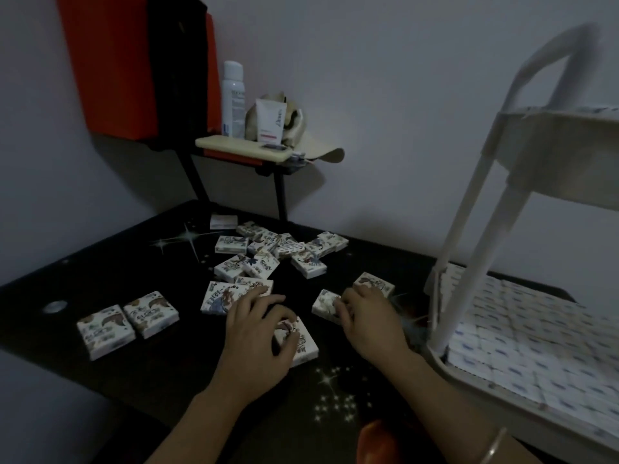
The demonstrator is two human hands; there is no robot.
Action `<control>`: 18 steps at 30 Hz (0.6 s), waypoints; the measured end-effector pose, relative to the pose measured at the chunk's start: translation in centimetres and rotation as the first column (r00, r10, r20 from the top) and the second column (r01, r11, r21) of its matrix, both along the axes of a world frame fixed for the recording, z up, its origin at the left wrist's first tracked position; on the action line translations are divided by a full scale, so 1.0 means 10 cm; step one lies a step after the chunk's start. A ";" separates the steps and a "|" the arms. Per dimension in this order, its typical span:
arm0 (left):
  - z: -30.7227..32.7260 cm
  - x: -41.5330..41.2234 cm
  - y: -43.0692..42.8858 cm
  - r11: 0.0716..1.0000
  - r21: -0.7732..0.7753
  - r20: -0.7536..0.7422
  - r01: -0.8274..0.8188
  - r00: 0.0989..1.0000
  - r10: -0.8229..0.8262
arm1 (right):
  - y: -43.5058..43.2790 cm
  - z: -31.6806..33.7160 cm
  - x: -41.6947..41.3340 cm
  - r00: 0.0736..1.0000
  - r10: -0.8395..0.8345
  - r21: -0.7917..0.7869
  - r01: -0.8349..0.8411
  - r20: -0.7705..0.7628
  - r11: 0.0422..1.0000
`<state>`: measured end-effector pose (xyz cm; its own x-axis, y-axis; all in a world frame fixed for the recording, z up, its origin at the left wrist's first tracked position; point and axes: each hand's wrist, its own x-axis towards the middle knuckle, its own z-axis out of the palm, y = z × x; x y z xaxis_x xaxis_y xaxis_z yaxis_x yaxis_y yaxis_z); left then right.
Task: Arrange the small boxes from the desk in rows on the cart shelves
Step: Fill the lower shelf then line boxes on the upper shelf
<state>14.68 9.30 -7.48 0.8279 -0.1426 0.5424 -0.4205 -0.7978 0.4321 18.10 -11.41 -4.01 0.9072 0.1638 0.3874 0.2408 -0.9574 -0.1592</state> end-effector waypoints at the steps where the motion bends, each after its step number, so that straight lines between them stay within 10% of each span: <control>1: 0.00 0.00 0.00 1.000 -0.008 -0.010 0.019 1.000 -0.019 | 0.00 0.03 -0.01 1.000 0.016 0.059 -0.015 -0.013 0.998; 9: 0.06 -0.05 0.01 0.983 -0.041 -0.070 0.180 0.981 -0.182 | -0.06 0.11 0.02 0.936 0.037 0.072 -0.013 -0.349 0.997; 18: 0.09 -0.10 -0.01 0.935 -0.248 -0.172 0.252 0.939 -0.298 | -0.09 0.13 -0.29 0.907 0.174 0.639 0.125 -0.385 0.759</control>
<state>13.67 9.23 -6.59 0.8689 -0.2777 0.4097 -0.4940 -0.5388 0.6824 15.22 -12.35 -2.68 0.9991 0.0395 0.0140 0.0345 -0.5853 -0.8101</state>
